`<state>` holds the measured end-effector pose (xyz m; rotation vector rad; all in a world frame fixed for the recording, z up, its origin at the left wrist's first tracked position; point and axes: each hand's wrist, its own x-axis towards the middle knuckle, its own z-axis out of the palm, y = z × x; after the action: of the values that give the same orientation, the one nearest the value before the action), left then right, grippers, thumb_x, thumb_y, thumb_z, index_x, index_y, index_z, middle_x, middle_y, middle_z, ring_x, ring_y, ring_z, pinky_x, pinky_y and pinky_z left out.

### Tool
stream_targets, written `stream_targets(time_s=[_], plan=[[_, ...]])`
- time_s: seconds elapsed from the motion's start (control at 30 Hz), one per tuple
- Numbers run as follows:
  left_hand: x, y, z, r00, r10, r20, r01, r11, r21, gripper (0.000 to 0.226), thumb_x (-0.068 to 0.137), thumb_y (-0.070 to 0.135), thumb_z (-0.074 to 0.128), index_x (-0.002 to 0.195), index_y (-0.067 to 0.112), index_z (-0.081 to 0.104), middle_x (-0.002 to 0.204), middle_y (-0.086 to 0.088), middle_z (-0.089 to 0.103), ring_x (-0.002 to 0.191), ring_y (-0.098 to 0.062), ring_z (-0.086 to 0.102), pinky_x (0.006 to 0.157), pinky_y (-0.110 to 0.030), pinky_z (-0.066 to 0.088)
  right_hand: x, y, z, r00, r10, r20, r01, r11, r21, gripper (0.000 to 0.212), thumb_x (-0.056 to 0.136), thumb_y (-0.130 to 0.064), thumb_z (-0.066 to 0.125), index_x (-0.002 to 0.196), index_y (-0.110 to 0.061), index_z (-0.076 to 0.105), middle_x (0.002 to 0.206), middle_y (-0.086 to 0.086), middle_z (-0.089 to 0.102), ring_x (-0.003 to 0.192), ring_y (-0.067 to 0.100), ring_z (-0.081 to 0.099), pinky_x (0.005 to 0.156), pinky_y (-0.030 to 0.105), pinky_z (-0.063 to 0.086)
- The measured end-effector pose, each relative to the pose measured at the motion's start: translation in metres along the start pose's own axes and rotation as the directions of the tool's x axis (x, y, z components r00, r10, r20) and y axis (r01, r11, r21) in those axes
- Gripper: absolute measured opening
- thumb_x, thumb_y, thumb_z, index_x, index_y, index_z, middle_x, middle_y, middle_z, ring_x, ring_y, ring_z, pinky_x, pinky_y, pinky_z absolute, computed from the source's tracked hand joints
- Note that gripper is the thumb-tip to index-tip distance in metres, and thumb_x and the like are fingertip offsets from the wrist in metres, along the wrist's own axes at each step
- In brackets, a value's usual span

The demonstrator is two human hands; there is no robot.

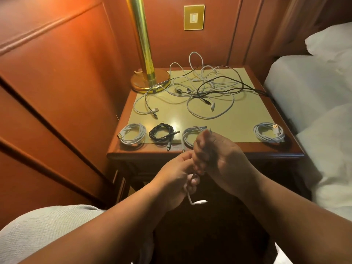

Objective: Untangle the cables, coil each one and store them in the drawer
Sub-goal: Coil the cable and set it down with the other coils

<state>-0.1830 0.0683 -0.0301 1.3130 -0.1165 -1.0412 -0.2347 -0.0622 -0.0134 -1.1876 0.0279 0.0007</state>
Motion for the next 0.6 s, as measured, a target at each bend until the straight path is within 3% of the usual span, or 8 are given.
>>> stream_targets(time_s=[0.07,0.13,0.2,0.3,0.43,0.6], plan=[[0.002,-0.001,0.001,1.000,0.015,0.008,-0.015,1.000,-0.009,0.013,0.098,0.015,0.055,0.095,0.020,0.067,0.074,-0.001,0.058,0.055,-0.010,0.047,0.049,-0.020,0.033,0.000,-0.003,-0.004,1.000,-0.004,-0.028,0.006,0.998,0.060,0.032,0.091,-0.040,0.046,0.074,-0.013,0.043,0.064,0.004,0.036,0.060,0.021,0.038,0.060,0.035,0.034],[0.002,-0.002,0.001,0.999,0.035,-0.018,-0.034,0.997,0.069,0.018,0.098,0.014,0.057,0.102,0.025,0.070,0.083,-0.001,0.066,0.069,-0.014,0.061,0.057,-0.023,0.045,-0.001,-0.004,-0.008,1.000,-0.009,-0.025,0.011,0.996,0.089,0.035,0.089,-0.044,0.049,0.076,-0.012,0.045,0.067,0.006,0.040,0.066,0.022,0.043,0.066,0.036,0.037],[0.003,-0.004,0.000,0.999,0.044,-0.028,-0.040,0.992,0.118,0.023,0.097,0.013,0.059,0.108,0.030,0.072,0.092,0.000,0.070,0.083,-0.016,0.066,0.068,-0.029,0.052,0.000,-0.001,-0.013,0.999,-0.006,-0.032,0.006,1.000,-0.015,0.038,0.093,-0.046,0.044,0.081,-0.011,0.046,0.072,0.006,0.047,0.072,0.021,0.049,0.072,0.035,0.041],[0.001,-0.003,0.002,1.000,0.029,0.002,-0.029,0.991,0.132,0.019,0.096,0.011,0.060,0.100,0.023,0.074,0.095,-0.003,0.070,0.082,-0.016,0.066,0.070,-0.029,0.053,0.001,0.003,-0.014,0.999,0.019,-0.047,-0.025,0.990,-0.142,0.040,0.095,-0.047,0.038,0.079,-0.011,0.048,0.073,0.005,0.051,0.074,0.021,0.051,0.073,0.034,0.043],[0.002,0.000,-0.001,0.999,0.044,0.018,-0.044,0.999,0.012,0.027,0.098,0.008,0.051,0.097,0.017,0.077,0.093,-0.009,0.069,0.085,-0.020,0.067,0.074,-0.033,0.055,0.003,-0.003,-0.015,0.996,0.032,-0.080,-0.032,0.999,0.005,0.040,0.096,-0.040,0.042,0.065,-0.016,0.041,0.061,0.005,0.032,0.058,0.022,0.034,0.061,0.036,0.034],[0.006,0.001,-0.007,0.997,0.079,-0.021,-0.080,0.996,-0.032,0.017,0.092,0.014,0.065,0.098,0.016,0.080,0.090,-0.009,0.071,0.081,-0.018,0.067,0.077,-0.033,0.055,0.006,-0.005,-0.017,0.985,0.063,-0.158,-0.018,0.963,0.270,0.054,0.103,-0.036,0.037,0.052,-0.017,0.029,0.050,0.000,0.020,0.047,0.017,0.021,0.050,0.032,0.025]])
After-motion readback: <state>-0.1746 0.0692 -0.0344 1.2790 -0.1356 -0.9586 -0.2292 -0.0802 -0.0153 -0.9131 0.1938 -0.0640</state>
